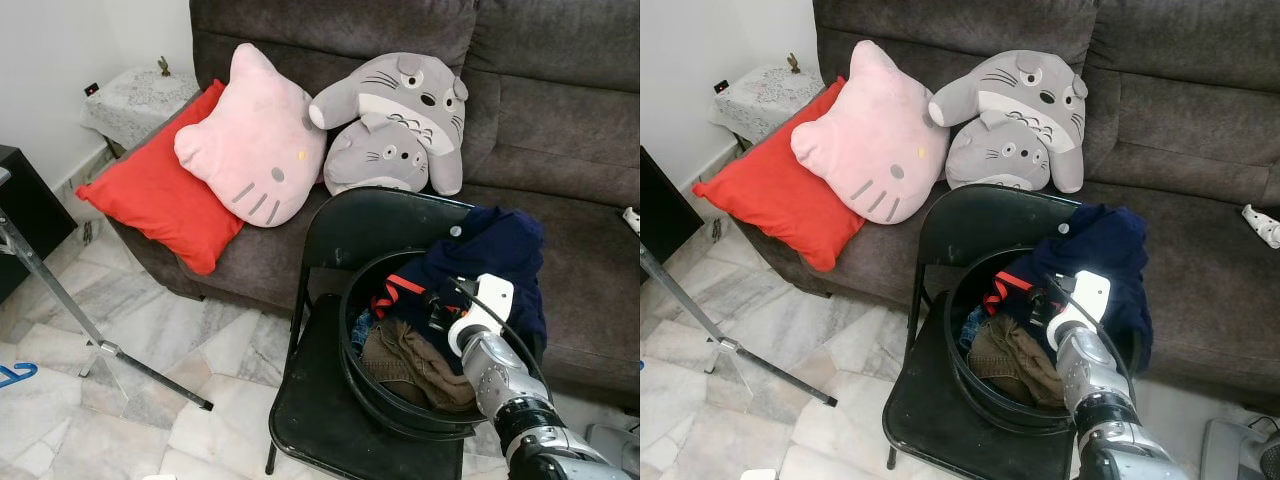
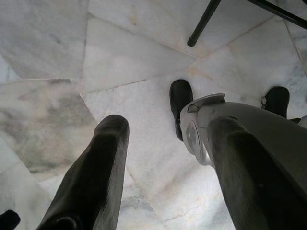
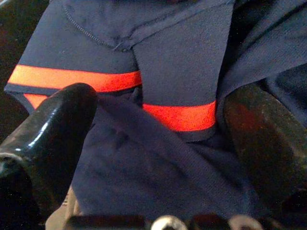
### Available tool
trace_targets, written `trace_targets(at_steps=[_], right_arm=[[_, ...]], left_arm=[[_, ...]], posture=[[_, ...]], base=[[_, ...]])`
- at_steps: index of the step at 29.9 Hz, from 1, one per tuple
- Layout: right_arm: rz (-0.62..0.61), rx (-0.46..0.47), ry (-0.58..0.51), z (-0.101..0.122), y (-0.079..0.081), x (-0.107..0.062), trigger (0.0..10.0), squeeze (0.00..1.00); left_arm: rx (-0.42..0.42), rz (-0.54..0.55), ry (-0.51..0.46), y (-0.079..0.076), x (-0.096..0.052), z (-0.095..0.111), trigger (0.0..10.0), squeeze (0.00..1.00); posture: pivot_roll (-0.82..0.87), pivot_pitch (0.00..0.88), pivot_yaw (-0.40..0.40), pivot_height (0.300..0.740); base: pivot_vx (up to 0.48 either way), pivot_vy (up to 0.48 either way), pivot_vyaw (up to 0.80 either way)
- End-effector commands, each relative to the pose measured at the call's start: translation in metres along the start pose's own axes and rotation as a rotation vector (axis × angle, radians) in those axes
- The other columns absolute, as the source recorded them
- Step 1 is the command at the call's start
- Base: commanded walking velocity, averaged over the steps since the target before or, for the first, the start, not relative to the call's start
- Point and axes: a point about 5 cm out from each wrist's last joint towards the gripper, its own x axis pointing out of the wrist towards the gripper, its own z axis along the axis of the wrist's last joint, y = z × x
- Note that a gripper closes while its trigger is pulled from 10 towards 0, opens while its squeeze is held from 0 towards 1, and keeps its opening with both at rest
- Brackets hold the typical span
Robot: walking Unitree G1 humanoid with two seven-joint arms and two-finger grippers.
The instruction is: Hang hanger
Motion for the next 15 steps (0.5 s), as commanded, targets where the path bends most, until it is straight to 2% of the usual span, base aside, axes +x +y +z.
trace_targets(at_steps=[1,7,9,15], right_arm=[[-0.017,-0.008,-0.044,0.012,-0.001,0.001,10.0,0.0],[-0.043,0.02,-0.126,0.024,-0.002,0.001,10.0,0.0],[-0.01,0.038,-0.162,0.029,0.005,0.001,10.0,0.0],[-0.03,0.047,-0.165,0.022,0.009,-0.002,10.0,0.0]], left_arm=[[0.006,0.006,0.048,0.003,-0.003,-0.013,10.0,0.0],[0.009,-0.002,0.048,0.0,-0.002,-0.012,10.0,0.0],[0.007,-0.01,0.046,-0.001,-0.002,-0.012,10.0,0.0],[0.002,-0.016,0.05,-0.003,-0.002,-0.014,10.0,0.0]], posture=[[-0.04,0.178,0.023,0.74],[-0.04,0.167,0.021,0.74],[-0.05,0.156,0.012,0.74],[-0.06,0.147,0.002,0.74]], base=[[0.0,0.0,0.0],[0.0,0.0,0.0],[0.0,0.0,0.0],[0.0,0.0,0.0]])
